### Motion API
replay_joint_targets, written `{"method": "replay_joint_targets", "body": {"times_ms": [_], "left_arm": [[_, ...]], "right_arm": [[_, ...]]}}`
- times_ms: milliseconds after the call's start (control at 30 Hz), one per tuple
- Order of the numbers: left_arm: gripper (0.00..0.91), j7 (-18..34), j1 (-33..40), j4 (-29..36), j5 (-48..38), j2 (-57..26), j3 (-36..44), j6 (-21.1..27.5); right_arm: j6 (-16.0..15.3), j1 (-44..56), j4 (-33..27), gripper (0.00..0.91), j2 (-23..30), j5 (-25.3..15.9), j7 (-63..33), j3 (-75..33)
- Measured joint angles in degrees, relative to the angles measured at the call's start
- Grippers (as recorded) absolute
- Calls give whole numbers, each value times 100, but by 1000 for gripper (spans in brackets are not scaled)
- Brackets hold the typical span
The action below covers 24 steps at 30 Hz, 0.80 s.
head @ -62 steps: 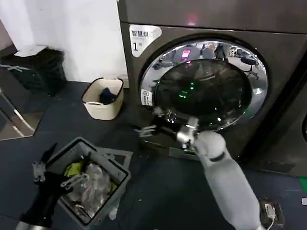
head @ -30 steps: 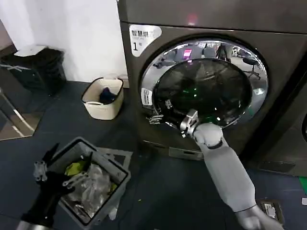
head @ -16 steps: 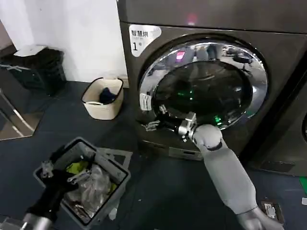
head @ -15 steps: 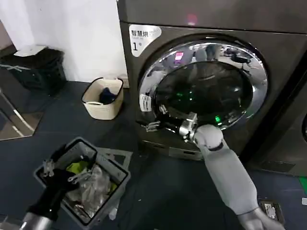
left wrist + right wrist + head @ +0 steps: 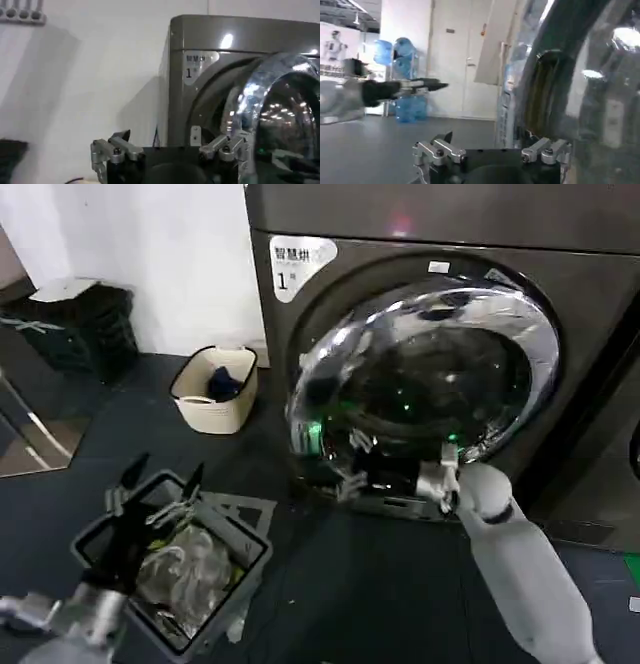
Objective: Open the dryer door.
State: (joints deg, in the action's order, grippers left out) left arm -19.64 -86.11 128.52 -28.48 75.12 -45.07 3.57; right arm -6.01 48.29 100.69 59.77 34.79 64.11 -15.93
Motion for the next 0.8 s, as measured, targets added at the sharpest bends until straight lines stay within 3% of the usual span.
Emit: {"method": "replay_joint_targets", "body": {"times_ms": [233,500,800], "left_arm": [[907,-317,746,-615,-773,-985,707,-10],[907,-483,2182,-1719,-1707,-2031,2165,-17],[907,-582,3857,-2850,-2080,-2204,3644,-99]], "right_arm": [[-1,480,498,907,-439,382,244,-309],[134,1069,911,907,-728,527,642,-779],[225,1754,1239,907,-933,645,796,-1397]]}}
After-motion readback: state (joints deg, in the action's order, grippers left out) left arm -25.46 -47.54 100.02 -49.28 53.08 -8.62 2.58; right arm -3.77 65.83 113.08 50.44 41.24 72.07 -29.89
